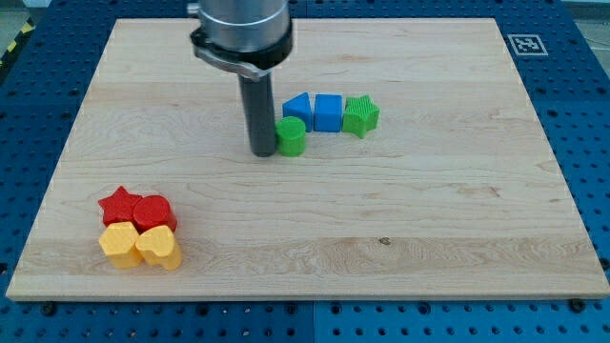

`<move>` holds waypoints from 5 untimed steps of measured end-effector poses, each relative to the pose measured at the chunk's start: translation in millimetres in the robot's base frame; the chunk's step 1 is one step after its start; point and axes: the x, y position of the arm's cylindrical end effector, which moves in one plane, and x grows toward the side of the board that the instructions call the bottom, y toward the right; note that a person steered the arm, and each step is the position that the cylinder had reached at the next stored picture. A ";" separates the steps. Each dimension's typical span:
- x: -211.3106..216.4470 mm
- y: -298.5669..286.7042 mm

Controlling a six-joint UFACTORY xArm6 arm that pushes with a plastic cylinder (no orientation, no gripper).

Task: Push the green circle into cube

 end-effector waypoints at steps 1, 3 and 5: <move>0.0 28.3; 8.7 24.6; 8.7 -79.7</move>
